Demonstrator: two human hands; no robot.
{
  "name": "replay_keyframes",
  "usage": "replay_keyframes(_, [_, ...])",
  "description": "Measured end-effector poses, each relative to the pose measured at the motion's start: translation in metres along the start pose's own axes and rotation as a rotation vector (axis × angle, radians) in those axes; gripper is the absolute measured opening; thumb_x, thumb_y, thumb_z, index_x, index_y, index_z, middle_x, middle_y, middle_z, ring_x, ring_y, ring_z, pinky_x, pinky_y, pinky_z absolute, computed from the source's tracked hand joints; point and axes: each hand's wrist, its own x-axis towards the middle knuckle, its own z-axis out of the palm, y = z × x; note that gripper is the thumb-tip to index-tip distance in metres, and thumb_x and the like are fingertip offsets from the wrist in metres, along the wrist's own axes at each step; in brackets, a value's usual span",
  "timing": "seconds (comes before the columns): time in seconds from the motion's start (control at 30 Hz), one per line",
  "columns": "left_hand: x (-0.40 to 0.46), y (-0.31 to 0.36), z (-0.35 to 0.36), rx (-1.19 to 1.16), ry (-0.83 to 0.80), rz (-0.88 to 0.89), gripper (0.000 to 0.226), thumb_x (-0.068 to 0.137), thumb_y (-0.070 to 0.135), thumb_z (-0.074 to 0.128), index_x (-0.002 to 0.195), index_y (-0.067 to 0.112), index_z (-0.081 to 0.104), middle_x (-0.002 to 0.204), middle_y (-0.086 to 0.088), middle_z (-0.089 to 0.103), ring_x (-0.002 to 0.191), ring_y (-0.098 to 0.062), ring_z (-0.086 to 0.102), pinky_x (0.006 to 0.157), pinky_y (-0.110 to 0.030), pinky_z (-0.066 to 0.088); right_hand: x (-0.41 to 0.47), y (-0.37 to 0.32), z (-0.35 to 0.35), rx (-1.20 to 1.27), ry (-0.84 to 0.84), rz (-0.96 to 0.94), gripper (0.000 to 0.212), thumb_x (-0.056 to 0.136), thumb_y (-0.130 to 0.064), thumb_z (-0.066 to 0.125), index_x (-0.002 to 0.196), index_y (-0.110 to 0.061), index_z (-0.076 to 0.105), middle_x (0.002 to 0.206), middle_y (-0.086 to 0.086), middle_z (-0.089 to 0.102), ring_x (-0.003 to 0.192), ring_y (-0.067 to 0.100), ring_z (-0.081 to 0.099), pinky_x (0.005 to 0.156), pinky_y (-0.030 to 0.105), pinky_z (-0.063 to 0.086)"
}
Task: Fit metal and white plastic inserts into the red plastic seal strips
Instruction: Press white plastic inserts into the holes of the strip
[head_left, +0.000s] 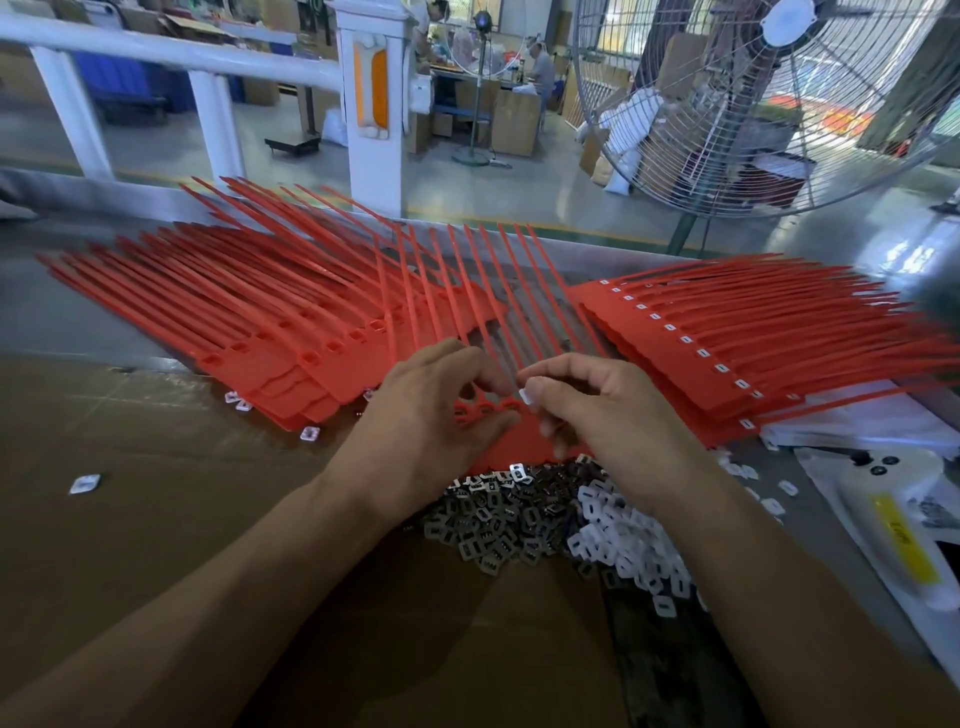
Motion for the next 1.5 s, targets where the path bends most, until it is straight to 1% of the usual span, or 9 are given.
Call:
replay_keyframes(0.2, [0.001,-0.001,0.001,-0.02,0.072,-0.029,0.019,0.081,0.036,0.078,0.092,0.027,0.065,0.091,0.014,0.062,0.086,-0.006,0.058,0.075,-0.024,0.048,-0.002,-0.002,0.01,0.04,0.008,-0.017,0.007,0.097,-0.031,0.073,0.096,-0.026,0.077,0.069,-0.002,0.069,0.058,0.013,0.06,0.057,0.02,0.05])
replay_keyframes(0.47, [0.001,0.0,0.002,-0.024,0.085,-0.007,0.013,0.086,0.034,0.076,0.086,0.028,0.065,0.085,0.014,0.061,0.085,-0.008,0.058,0.074,-0.015,0.043,-0.005,-0.005,0.016,0.09,0.048,0.005,0.011,0.099,-0.025,0.07,0.093,-0.018,0.076,0.065,-0.006,0.065,0.051,0.007,0.054,0.049,0.02,0.045])
replay_keyframes(0.7, [0.003,-0.005,-0.001,-0.044,0.064,-0.041,0.01,0.089,0.032,0.074,0.087,0.026,0.066,0.085,0.015,0.064,0.083,-0.006,0.061,0.075,-0.026,0.048,-0.008,-0.008,0.015,-0.003,0.036,-0.025,0.009,0.097,-0.03,0.072,0.09,-0.028,0.078,0.06,-0.007,0.061,0.049,0.004,0.053,0.052,0.017,0.045])
replay_keyframes(0.83, [0.002,-0.003,0.001,-0.028,0.075,-0.023,0.011,0.088,0.039,0.069,0.093,0.031,0.064,0.09,0.017,0.063,0.088,-0.005,0.06,0.078,-0.029,0.049,-0.007,-0.007,0.016,-0.01,0.04,0.001,0.013,0.099,-0.034,0.069,0.091,-0.028,0.077,0.06,-0.007,0.059,0.05,0.007,0.051,0.052,0.022,0.045])
replay_keyframes(1.0, [0.001,-0.001,-0.001,0.087,0.07,0.051,0.011,0.09,0.038,0.068,0.098,0.033,0.064,0.093,0.018,0.059,0.09,-0.002,0.055,0.084,-0.033,0.048,-0.006,-0.006,0.016,0.013,0.005,0.017,0.015,0.101,-0.034,0.066,0.091,-0.028,0.076,0.059,-0.008,0.057,0.047,0.006,0.048,0.049,0.018,0.042])
replay_keyframes(1.1, [0.002,-0.002,-0.007,0.154,0.066,0.044,0.012,0.09,0.037,0.069,0.1,0.031,0.066,0.094,0.019,0.058,0.091,-0.003,0.054,0.087,-0.035,0.046,-0.005,-0.004,0.017,-0.006,0.048,0.009,0.013,0.099,-0.034,0.068,0.091,-0.028,0.076,0.059,-0.01,0.059,0.05,0.004,0.051,0.054,0.021,0.045])
replay_keyframes(1.23, [0.003,-0.012,-0.024,0.247,0.002,-0.12,0.008,0.088,0.037,0.072,0.094,0.035,0.067,0.092,0.018,0.057,0.091,-0.008,0.053,0.091,-0.043,0.046,-0.003,0.001,0.015,-0.15,0.137,-0.006,0.011,0.099,-0.031,0.068,0.091,-0.034,0.075,0.07,-0.019,0.069,0.062,-0.003,0.06,0.07,0.027,0.051])
replay_keyframes(1.37, [0.002,-0.022,-0.046,0.278,-0.058,-0.374,0.007,0.085,0.037,0.078,0.086,0.033,0.073,0.087,0.017,0.064,0.09,-0.01,0.059,0.096,-0.049,0.048,-0.002,0.003,0.015,-0.191,0.152,-0.006,0.014,0.099,-0.025,0.069,0.091,-0.035,0.075,0.08,-0.025,0.071,0.069,-0.006,0.065,0.073,0.023,0.05])
replay_keyframes(1.5, [0.003,-0.022,-0.055,0.262,-0.124,-0.46,0.007,0.084,0.036,0.079,0.087,0.033,0.074,0.087,0.016,0.067,0.088,-0.008,0.061,0.095,-0.051,0.049,-0.002,0.005,0.016,-0.229,0.121,0.013,0.018,0.099,-0.022,0.068,0.093,-0.037,0.075,0.083,-0.02,0.071,0.076,-0.007,0.065,0.077,0.022,0.051])
